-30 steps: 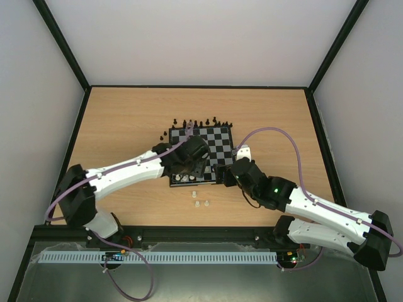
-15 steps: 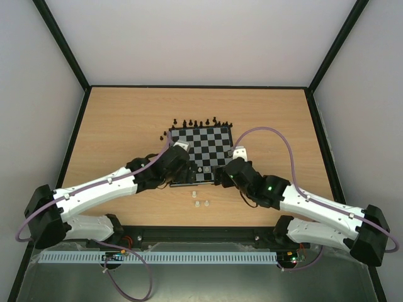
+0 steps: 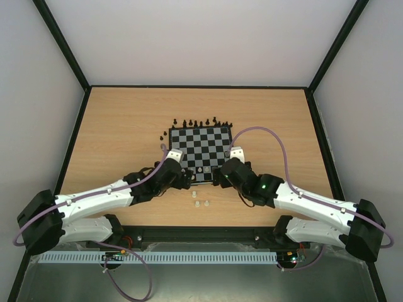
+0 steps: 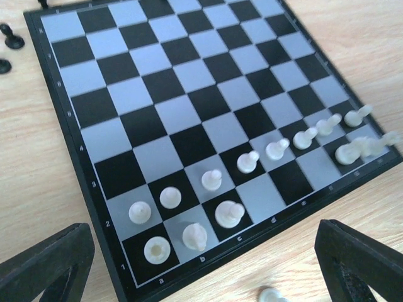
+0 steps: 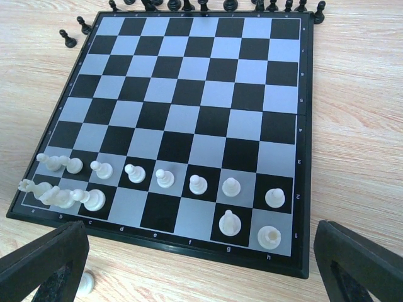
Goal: Set up the chess pieces on the board
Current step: Pick up the chess piece at the center of the board.
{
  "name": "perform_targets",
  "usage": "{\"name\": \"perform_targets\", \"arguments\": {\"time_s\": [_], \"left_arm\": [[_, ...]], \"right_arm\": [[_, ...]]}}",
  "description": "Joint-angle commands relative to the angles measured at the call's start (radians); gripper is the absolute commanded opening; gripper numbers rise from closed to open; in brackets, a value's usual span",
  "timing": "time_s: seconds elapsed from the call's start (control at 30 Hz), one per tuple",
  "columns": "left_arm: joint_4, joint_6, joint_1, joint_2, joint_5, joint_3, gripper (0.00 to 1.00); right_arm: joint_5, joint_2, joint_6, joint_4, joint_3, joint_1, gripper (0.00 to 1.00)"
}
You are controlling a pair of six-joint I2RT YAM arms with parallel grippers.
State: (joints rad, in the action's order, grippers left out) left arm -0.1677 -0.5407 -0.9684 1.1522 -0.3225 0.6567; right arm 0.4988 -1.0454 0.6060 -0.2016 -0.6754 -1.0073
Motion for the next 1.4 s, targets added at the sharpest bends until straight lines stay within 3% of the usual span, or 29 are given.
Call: {"name": "perform_targets", "arguments": {"time_s": [0.0, 1.37], "left_arm": [[0.144, 0.029, -0.001, 0.023, 0.001, -0.049, 0.99], [0.137, 0.032, -0.001, -0.046, -0.010, -0.077, 0.99]], "right_arm": [[0.026, -0.015, -0.009, 0.010, -0.011, 0.002, 0.99], [-0.010, -0.036, -0.017, 0.009, -0.021, 0.003, 0.99]]}}
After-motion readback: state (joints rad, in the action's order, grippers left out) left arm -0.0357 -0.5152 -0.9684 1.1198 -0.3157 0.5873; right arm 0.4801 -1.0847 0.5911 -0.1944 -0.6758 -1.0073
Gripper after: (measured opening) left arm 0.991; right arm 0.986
